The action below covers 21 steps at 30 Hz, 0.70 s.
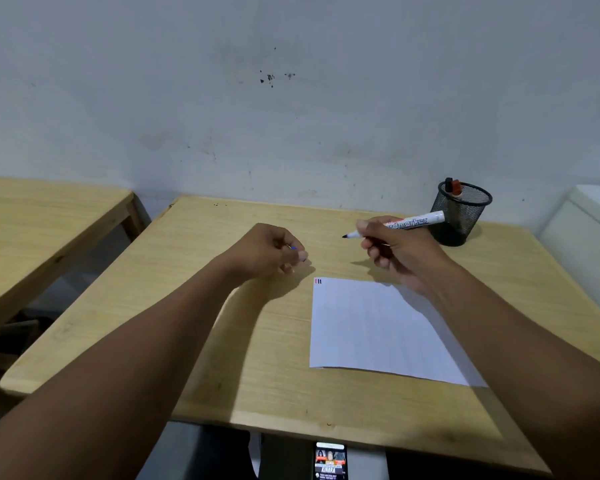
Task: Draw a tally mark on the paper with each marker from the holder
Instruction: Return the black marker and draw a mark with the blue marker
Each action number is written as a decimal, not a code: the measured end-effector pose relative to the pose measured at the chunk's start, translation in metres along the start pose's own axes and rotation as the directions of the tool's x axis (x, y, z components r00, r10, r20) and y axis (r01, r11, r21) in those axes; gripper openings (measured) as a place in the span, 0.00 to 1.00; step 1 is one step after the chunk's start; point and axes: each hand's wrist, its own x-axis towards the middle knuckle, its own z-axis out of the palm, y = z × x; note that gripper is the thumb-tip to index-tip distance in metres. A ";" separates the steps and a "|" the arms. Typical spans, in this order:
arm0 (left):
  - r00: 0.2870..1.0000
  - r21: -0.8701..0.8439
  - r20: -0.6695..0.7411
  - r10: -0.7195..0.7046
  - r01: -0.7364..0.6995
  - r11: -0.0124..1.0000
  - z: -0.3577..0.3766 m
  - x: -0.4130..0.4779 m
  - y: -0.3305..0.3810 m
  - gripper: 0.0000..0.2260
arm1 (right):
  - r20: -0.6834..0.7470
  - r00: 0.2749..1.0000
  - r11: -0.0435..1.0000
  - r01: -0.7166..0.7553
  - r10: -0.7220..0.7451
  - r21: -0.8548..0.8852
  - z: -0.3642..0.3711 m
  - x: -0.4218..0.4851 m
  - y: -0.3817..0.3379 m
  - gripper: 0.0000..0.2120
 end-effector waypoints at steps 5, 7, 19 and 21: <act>0.999 -0.314 -0.012 0.035 -0.036 0.949 0.001 0.016 0.036 0.07 | 0.103 0.992 0.989 -0.083 0.070 0.126 -0.019 0.002 -0.048 0.06; 0.999 -0.389 0.004 0.053 -0.047 0.920 0.007 0.022 0.051 0.07 | 0.094 0.994 0.989 -0.067 0.055 0.135 -0.020 0.002 -0.060 0.07; 0.991 -0.431 0.077 0.111 -0.068 0.900 0.042 0.050 0.097 0.08 | 0.070 0.998 0.992 -0.009 0.001 0.123 -0.037 0.005 -0.078 0.07; 0.989 -0.416 0.081 0.122 -0.078 0.906 0.046 0.054 0.100 0.08 | 0.068 0.998 0.993 -0.007 -0.001 0.121 -0.040 0.005 -0.077 0.07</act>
